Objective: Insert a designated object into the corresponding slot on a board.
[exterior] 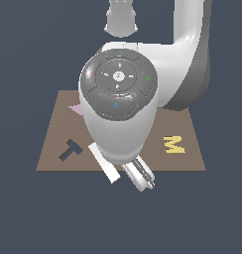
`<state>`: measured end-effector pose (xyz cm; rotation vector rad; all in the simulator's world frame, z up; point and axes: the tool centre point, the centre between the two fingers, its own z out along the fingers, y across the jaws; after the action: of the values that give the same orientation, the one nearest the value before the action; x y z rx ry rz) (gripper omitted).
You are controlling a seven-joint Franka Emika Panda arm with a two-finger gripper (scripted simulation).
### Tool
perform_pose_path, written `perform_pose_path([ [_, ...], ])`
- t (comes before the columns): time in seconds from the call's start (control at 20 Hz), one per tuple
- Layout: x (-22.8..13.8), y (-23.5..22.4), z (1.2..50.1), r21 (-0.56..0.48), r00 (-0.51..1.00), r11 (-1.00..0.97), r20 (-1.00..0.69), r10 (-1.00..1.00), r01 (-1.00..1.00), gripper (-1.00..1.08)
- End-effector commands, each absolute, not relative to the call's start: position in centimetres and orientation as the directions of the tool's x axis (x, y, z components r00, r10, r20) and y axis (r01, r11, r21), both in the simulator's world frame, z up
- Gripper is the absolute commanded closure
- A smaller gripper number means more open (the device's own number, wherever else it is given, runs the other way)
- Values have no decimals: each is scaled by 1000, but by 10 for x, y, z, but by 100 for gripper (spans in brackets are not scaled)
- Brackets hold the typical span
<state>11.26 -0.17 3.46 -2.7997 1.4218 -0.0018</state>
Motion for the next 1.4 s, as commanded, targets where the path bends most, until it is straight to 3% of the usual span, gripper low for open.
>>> perform_pose_path([
  [0.0,120,-14,35,-2,491,-491,1,-871,-871,108],
  [0.6,134,-76,38,-2,8,-8,0,-1000,-1000,108],
  [1.35,111,-141,40,-2,-509,509,-1,-861,-861,108],
])
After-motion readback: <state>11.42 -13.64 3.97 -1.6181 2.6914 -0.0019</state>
